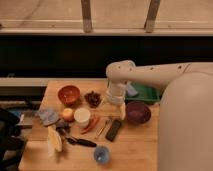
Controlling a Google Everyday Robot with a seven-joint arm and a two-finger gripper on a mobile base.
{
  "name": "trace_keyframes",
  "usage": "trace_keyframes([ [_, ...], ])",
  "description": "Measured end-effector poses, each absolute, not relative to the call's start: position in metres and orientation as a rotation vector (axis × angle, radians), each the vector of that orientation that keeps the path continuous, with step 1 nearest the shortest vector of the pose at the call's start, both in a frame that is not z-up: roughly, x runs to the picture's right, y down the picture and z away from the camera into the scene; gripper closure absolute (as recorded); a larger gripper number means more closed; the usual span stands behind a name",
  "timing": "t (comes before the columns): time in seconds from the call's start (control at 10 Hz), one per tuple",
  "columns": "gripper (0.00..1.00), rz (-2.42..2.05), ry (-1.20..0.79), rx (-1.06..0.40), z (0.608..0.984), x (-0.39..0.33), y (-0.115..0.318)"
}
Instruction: Place eraser in red bowl
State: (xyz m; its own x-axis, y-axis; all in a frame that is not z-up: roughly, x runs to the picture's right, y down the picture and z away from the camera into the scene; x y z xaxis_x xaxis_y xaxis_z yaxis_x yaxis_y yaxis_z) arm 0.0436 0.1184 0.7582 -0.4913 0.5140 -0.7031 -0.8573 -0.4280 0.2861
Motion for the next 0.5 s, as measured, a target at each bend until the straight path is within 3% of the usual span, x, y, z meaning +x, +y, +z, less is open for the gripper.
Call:
trace_keyframes([
  [0.5,0.2,2.016,0.87,-0.706,0.761,0.056,0.146],
])
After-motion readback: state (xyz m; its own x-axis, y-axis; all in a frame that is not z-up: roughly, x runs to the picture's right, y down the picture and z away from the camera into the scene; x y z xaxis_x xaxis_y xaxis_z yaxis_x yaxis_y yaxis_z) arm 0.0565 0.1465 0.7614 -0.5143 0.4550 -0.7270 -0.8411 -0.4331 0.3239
